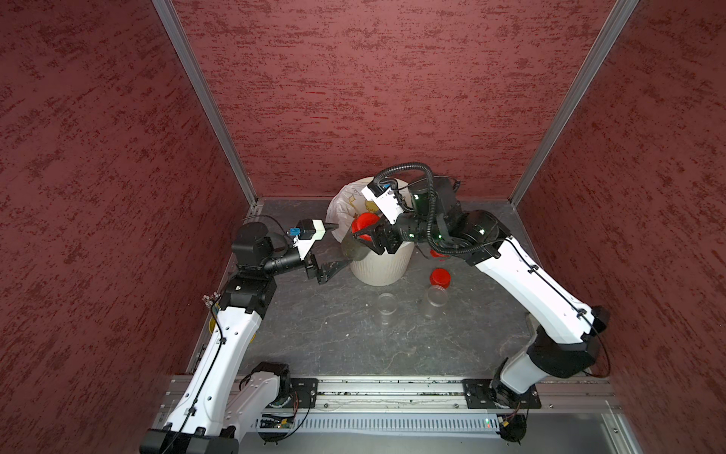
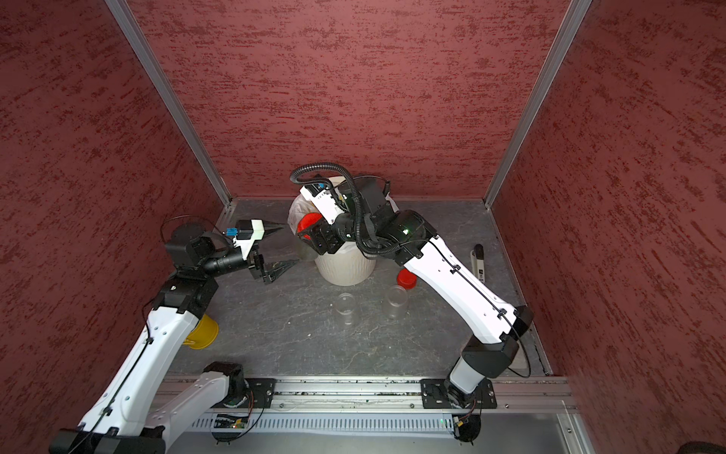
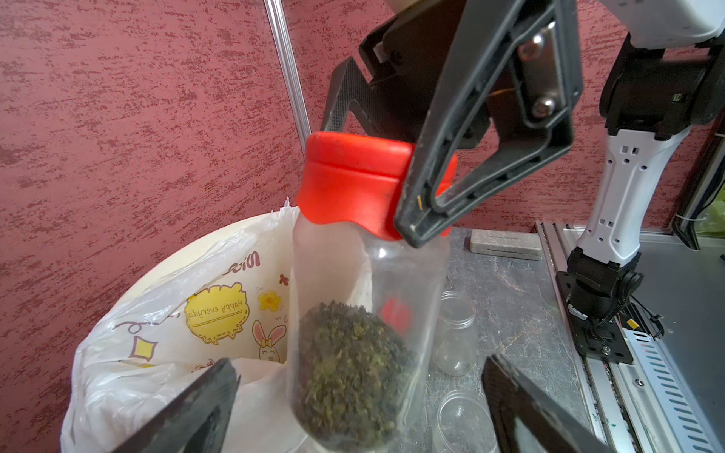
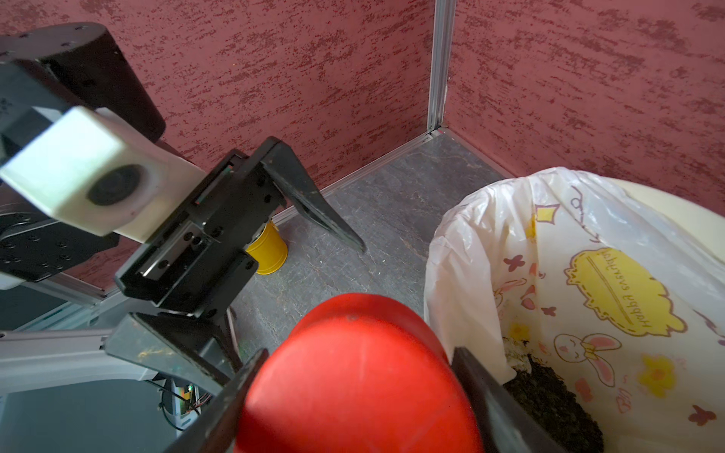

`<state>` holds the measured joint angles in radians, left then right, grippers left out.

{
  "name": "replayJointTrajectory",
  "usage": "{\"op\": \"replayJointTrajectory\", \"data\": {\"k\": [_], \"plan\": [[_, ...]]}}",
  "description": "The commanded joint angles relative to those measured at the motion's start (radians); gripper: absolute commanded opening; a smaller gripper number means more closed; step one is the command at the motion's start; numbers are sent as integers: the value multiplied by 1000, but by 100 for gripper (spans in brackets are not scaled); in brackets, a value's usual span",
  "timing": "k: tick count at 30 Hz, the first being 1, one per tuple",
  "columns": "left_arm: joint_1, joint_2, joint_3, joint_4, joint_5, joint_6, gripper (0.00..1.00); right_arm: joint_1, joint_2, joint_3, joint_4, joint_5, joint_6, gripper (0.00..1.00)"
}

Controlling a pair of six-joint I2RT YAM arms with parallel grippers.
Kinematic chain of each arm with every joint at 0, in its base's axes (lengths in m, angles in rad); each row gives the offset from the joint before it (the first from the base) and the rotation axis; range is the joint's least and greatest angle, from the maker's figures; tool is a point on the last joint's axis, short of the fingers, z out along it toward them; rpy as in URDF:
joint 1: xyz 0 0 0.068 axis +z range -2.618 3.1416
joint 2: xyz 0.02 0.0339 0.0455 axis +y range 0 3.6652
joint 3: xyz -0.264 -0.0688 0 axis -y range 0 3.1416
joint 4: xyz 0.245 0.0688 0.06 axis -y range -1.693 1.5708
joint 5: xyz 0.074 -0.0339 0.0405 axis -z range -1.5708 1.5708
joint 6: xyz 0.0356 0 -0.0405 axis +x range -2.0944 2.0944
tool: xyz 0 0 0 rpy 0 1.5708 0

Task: Empty moldy tea leaves from jars
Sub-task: Pick up the jar from the center of the board.

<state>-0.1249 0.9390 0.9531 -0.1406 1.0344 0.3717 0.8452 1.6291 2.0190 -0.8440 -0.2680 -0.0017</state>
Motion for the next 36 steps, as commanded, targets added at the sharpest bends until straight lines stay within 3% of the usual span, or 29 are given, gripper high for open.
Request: {"op": "replayJointTrajectory", "data": {"k": [1, 23, 36], "plan": [[-28, 13, -10, 40, -66, 32, 98, -5, 4, 30, 23, -73, -21, 34], [-62, 57, -37, 157, -106, 8, 95, -3, 2, 19, 77, -170, -9, 31], [-70, 100, -5, 158, -123, 14, 87, -1, 2, 1, 90, -172, -4, 30]]}}
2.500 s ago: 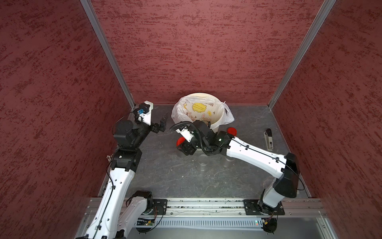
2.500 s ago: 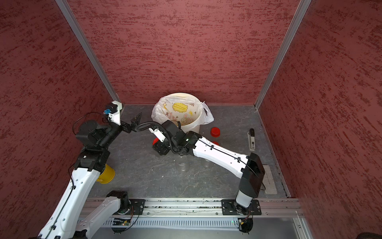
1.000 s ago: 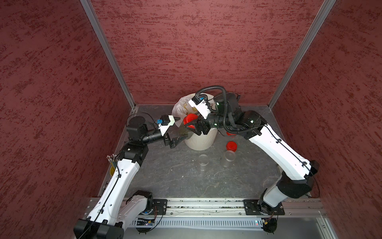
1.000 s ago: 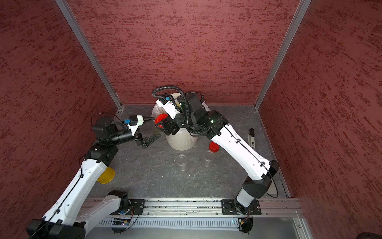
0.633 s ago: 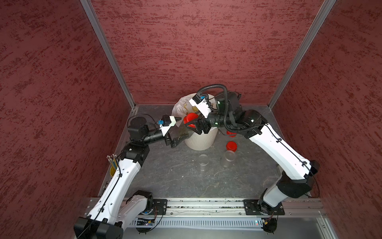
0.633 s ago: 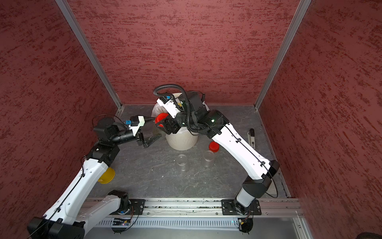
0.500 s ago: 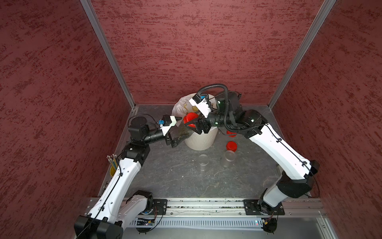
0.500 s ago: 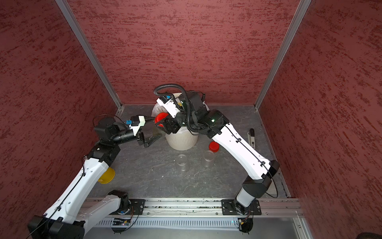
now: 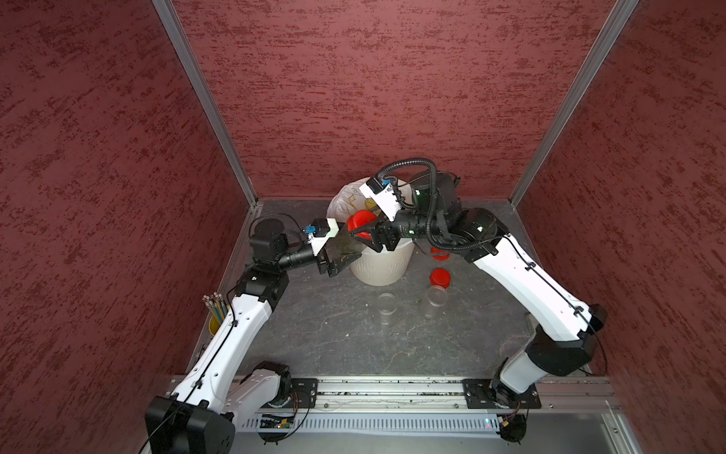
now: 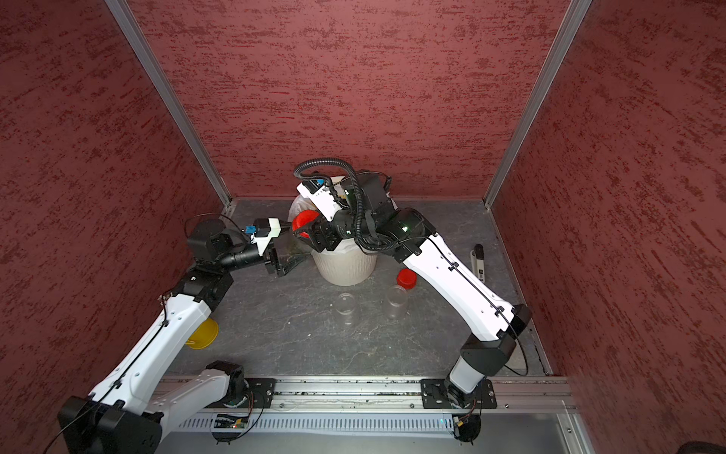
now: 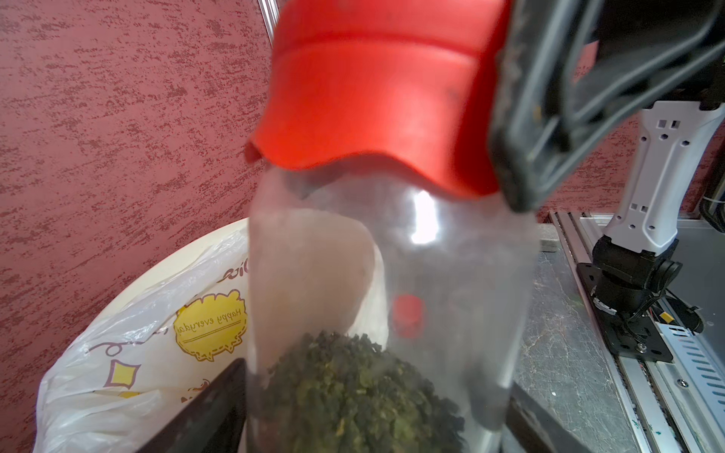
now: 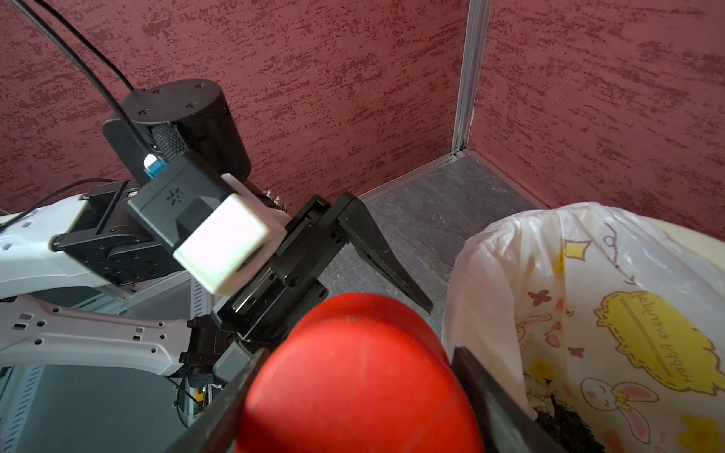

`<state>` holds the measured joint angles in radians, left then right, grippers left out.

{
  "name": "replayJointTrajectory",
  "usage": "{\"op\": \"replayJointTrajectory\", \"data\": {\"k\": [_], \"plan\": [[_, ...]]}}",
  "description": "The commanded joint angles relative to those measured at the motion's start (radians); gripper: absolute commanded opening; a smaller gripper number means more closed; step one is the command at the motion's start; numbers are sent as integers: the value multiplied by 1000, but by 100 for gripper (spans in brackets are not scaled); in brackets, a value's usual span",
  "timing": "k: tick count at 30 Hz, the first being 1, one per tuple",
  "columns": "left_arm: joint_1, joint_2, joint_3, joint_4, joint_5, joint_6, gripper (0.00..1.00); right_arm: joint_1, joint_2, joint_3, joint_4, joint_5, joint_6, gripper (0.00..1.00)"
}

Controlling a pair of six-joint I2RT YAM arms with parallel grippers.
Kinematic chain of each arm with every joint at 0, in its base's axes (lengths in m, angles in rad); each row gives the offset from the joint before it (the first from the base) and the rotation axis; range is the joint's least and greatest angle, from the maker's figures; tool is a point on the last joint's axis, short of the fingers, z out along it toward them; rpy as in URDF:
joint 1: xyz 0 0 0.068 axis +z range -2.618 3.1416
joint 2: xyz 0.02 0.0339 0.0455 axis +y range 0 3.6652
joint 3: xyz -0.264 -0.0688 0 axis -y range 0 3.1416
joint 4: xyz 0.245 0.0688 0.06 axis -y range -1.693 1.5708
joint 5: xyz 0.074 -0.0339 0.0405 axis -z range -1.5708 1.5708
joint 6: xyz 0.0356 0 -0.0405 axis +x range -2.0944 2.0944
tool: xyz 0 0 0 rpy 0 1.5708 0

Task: Empty moldy tea leaves from jars
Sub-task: Pick up the jar from the center of the board.

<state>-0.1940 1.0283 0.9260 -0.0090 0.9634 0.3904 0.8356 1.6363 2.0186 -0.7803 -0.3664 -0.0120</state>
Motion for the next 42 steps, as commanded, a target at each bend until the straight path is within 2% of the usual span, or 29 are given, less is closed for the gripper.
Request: {"op": "replayJointTrajectory", "data": {"k": [1, 9, 29, 32, 35, 42], "plan": [[-1, 11, 22, 30, -53, -8, 86, 8, -5, 0, 26, -71, 5, 30], [-1, 7, 27, 35, -53, -5, 85, 11, 0, -11, 30, -72, 10, 29], [-2, -3, 40, 15, -36, -2, 73, 25, 11, -37, 45, -63, 16, 29], [-2, -1, 40, 15, -34, -5, 73, 29, 11, -42, 53, -68, 17, 28], [-3, 0, 43, 17, -29, -5, 78, 35, 14, -46, 61, -77, 21, 26], [-4, -3, 43, 16, -21, -5, 82, 43, 14, -46, 77, -90, 24, 25]]}}
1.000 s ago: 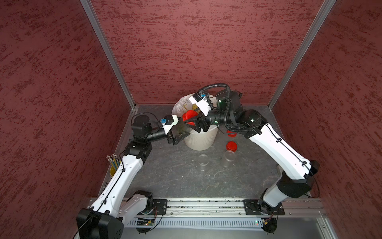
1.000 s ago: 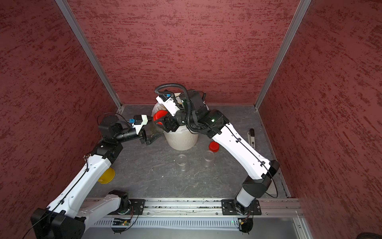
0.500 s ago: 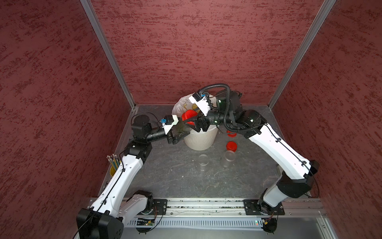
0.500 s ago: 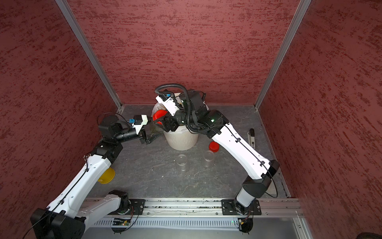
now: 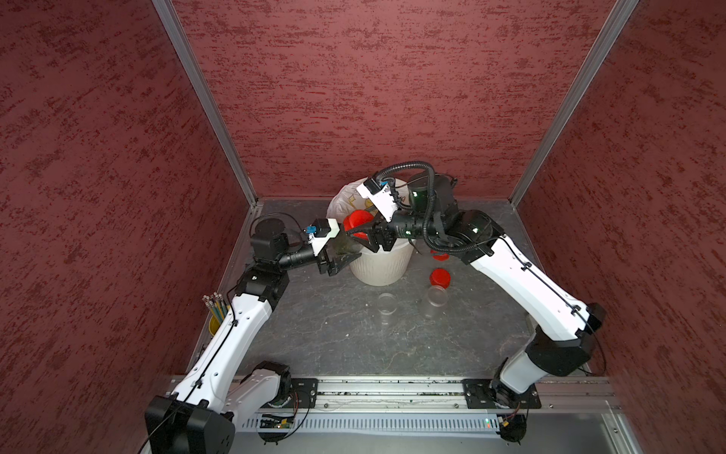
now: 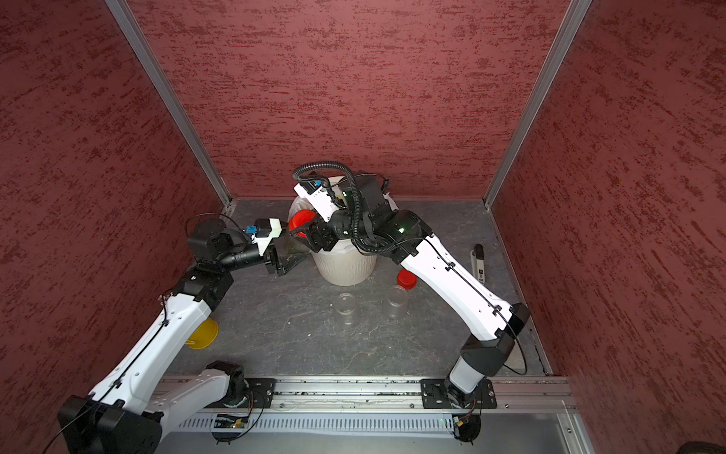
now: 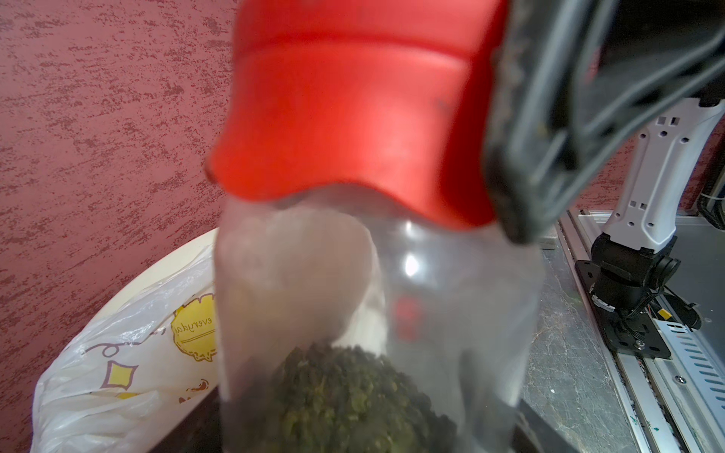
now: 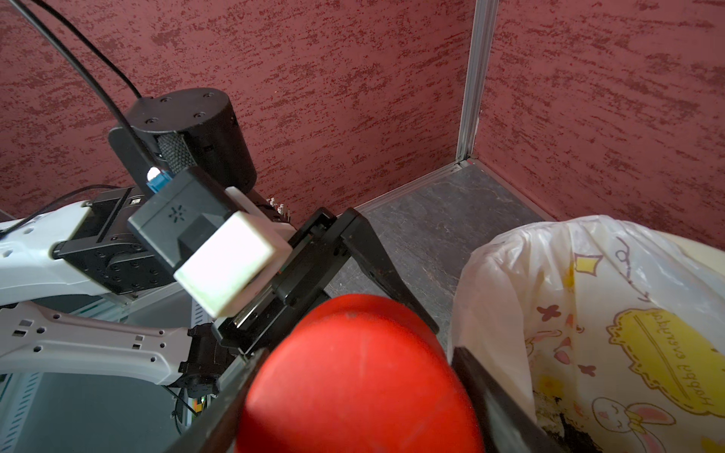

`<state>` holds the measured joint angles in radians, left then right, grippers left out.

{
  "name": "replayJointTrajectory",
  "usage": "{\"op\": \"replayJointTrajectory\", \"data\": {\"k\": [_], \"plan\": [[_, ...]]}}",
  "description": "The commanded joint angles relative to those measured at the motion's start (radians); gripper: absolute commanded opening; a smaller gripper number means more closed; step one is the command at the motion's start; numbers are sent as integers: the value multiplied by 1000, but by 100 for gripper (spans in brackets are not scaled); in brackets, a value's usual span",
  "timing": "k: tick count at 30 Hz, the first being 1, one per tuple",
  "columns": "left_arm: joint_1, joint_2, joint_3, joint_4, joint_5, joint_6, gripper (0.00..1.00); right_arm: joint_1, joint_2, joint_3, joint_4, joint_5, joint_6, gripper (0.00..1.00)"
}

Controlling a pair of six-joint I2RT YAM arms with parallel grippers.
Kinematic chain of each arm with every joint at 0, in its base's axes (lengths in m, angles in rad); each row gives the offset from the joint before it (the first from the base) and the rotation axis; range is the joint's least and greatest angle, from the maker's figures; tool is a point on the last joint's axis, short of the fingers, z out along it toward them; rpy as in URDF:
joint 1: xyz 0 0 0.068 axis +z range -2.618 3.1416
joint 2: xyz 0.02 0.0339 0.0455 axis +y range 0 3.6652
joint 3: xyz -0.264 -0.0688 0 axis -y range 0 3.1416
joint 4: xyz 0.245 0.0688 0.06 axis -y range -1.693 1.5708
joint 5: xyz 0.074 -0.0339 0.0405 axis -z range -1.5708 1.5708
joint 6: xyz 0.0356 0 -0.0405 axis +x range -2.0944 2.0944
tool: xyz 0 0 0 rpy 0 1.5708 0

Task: Empty moldy tea leaves from jars
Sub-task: Pick up the jar from the center of the board.

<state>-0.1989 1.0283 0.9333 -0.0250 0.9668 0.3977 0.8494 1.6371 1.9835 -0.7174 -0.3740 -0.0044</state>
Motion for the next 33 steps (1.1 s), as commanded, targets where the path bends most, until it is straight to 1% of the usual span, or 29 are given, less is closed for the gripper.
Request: {"op": "replayJointTrajectory", "data": {"k": [1, 3, 6, 12, 16, 27, 30, 33], "plan": [[1, -3, 37, 34, -25, -13, 82, 30, 16, -9, 13, -85, 15, 25], [0, -4, 35, 40, -24, -14, 82, 31, 20, -9, 13, -88, 17, 25], [0, -2, 41, 30, -19, -10, 78, 33, 20, -11, 11, -85, 17, 25], [1, -9, 36, 15, -22, -1, 74, 32, 16, -11, 5, -56, 14, 25], [4, -24, 23, 19, -39, -1, 75, 33, 6, -17, 1, -39, 13, 25], [10, -38, 9, 49, -38, -17, 82, 33, -19, -55, 44, -41, 30, 24], [12, -39, 9, 53, -38, -18, 82, 33, -24, -61, 47, -38, 32, 23], [13, -40, 9, 51, -36, -18, 79, 32, -30, -71, 53, -28, 33, 24]]}}
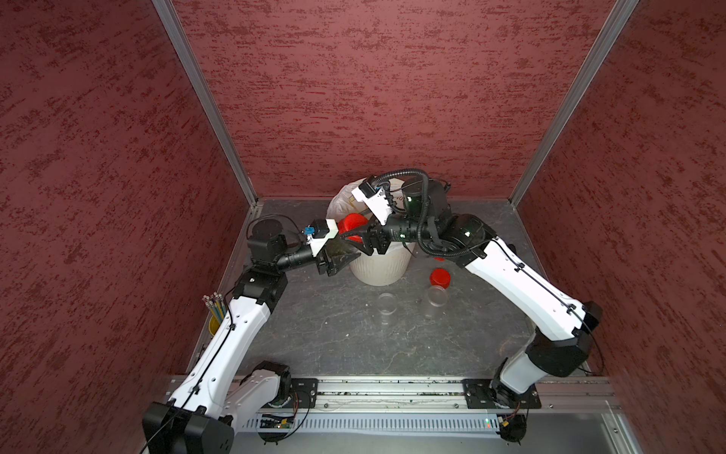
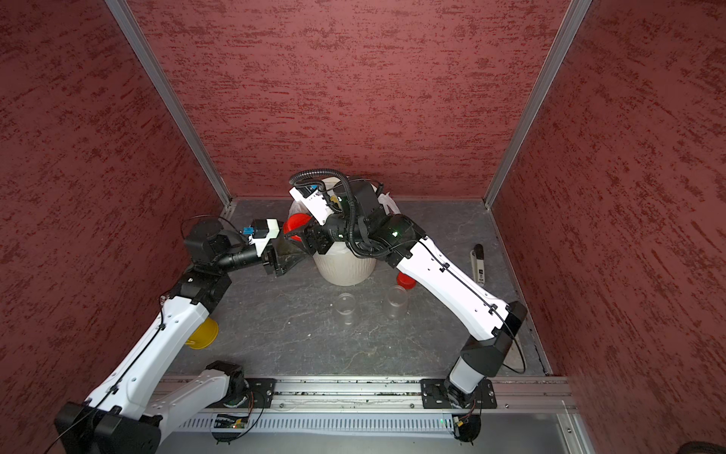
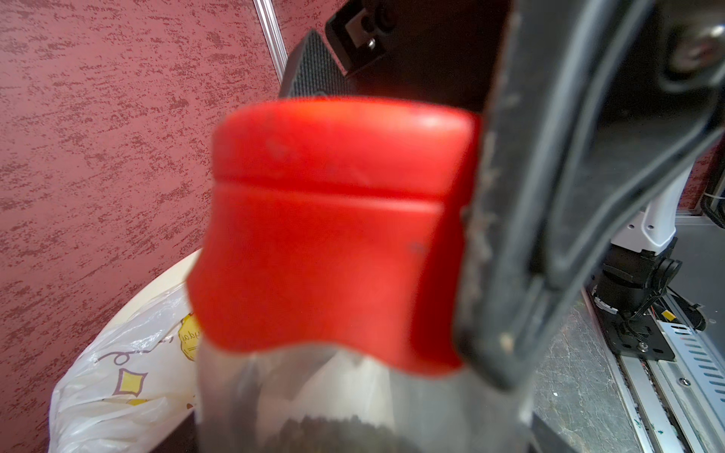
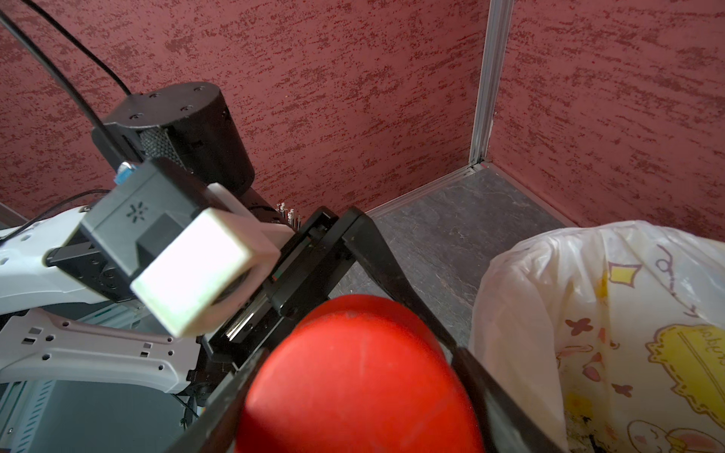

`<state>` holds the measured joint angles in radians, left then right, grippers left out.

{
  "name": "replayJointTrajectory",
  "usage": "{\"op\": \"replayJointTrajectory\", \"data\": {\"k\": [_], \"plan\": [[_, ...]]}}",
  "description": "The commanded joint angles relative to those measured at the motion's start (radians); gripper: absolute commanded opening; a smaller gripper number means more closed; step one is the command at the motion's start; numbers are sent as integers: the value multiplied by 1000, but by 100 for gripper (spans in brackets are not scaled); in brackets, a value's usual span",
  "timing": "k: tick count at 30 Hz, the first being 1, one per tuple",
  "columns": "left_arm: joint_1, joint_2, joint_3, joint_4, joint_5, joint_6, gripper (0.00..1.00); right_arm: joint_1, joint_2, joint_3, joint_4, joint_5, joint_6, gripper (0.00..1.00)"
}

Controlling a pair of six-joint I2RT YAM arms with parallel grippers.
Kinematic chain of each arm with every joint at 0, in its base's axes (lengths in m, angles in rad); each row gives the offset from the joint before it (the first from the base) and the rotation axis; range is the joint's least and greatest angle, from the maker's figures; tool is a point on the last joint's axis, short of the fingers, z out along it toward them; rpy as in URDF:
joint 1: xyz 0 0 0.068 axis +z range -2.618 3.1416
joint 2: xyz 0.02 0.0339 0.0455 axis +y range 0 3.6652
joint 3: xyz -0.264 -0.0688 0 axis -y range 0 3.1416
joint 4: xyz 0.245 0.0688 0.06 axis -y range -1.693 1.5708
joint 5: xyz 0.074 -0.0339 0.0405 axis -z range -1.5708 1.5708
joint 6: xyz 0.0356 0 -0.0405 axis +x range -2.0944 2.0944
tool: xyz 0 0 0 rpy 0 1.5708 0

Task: Empty moldy tea leaves from jars
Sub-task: Pick up the jar from the center of the board.

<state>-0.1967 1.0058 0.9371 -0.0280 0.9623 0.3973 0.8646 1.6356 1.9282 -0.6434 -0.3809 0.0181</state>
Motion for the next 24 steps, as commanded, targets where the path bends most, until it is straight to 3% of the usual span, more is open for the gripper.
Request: {"op": "replayJointTrajectory", "data": {"k": [1, 7, 15, 24], "plan": [[10, -18, 5, 51, -31, -17, 78, 17, -31, -18, -20, -20, 11, 23], [13, -15, 0, 47, -32, -15, 77, 16, -50, -33, -10, 13, 12, 22], [12, -13, -4, 42, -30, -14, 84, 8, -70, -38, -10, 30, 12, 22], [10, -7, 2, 20, -20, -7, 82, 2, -85, -46, -6, 48, 7, 22]]}}
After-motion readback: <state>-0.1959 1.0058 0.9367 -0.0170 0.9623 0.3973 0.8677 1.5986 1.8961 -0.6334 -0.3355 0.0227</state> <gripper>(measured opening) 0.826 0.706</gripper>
